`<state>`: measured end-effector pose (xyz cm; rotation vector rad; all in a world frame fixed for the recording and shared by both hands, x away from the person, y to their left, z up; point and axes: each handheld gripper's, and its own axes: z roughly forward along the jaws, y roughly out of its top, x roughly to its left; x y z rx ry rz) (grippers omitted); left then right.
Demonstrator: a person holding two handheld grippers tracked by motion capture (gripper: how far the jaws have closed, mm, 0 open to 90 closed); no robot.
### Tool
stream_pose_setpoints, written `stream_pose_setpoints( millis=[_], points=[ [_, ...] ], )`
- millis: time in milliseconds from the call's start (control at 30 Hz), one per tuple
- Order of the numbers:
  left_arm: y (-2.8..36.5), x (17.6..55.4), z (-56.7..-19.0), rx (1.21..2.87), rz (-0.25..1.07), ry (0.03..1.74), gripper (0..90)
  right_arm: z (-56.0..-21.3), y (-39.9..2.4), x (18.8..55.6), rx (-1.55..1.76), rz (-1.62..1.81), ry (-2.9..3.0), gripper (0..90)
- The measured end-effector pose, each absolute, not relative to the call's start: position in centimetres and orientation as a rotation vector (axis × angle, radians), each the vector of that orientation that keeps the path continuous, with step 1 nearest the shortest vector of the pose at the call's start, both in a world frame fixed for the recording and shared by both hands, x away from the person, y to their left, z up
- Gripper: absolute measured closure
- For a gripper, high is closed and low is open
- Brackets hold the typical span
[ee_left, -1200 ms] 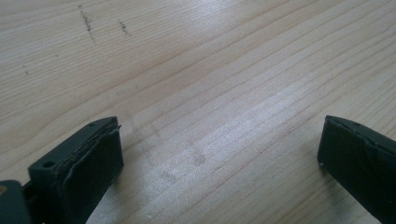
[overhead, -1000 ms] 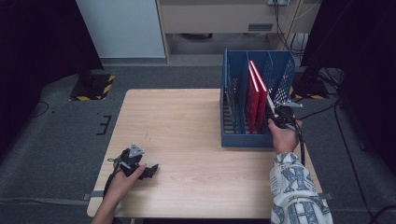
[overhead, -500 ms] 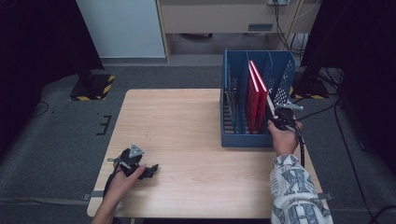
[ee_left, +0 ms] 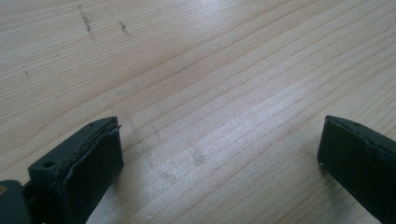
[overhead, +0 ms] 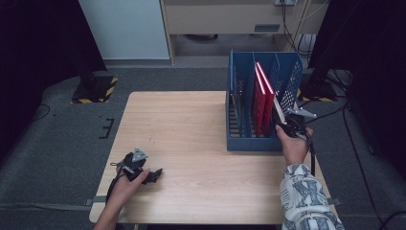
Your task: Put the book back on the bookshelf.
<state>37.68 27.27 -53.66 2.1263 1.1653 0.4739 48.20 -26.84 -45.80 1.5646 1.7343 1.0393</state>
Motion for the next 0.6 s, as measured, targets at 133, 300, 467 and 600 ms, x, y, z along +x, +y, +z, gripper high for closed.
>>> stream_pose_setpoints(
  millis=[133, 300, 467, 600],
  points=[
    [27.3, 37.7, -53.7, 2.126, 0.474, 1.166, 0.0, -45.8, -26.9, 47.8, 1.548, 1.040, 1.728, 65.9],
    [27.3, 37.7, -53.7, 2.126, 0.474, 1.165, 0.0, -45.7, -26.9, 47.7, 1.525, 0.996, 1.729, 73.2],
    [27.2, 37.7, -53.7, 2.126, 0.474, 1.165, 0.0, -45.6, -26.8, 47.9, 1.514, 0.956, 1.720, 74.7],
    [27.2, 37.7, -53.7, 2.127, 0.474, 1.164, 0.0, -45.6, -26.8, 49.0, 1.509, 0.917, 1.709, 74.8]
  ],
)
